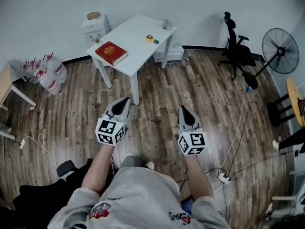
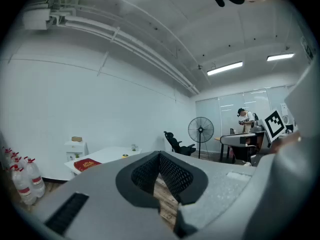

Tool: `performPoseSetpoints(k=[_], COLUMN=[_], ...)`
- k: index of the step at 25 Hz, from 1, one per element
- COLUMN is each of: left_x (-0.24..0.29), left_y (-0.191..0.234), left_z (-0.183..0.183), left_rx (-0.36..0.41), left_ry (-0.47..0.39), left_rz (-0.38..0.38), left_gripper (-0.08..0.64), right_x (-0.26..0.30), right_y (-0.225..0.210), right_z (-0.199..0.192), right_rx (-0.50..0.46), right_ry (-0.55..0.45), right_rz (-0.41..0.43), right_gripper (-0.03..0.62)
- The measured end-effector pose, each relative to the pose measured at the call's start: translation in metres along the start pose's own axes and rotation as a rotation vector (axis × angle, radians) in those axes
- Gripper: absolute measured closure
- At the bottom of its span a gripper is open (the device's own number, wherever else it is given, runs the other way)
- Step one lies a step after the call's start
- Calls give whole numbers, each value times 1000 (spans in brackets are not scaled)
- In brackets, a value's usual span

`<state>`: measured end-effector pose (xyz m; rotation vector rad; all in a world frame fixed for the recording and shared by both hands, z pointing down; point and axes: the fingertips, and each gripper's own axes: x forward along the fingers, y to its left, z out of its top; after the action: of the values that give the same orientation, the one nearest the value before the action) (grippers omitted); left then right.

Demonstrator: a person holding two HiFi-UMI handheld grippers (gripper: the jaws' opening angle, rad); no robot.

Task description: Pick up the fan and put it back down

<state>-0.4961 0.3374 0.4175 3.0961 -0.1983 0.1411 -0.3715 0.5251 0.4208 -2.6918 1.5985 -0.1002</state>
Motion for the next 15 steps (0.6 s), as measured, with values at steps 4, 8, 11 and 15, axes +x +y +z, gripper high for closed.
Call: performPoseSetpoints(k=[4, 8, 11, 15], left_x=[0, 2, 5, 7], left_y=[5, 5, 4, 5], left_z=[4, 0, -2, -3], left_rx=[12, 9, 10, 12], left_ry=[-4, 0, 0, 4], left_rz=[12, 18, 22, 24], left_gripper=[557, 557, 557, 556], right_x=[7, 10, 16, 19], right_y=[7, 3, -4, -8], right_z=[1, -2, -12, -19], right_rx=[30, 17, -14, -15], right_ry=[-25, -26, -6, 24], right_rz=[51, 50, 15, -6], right_gripper=[600, 486, 264, 141])
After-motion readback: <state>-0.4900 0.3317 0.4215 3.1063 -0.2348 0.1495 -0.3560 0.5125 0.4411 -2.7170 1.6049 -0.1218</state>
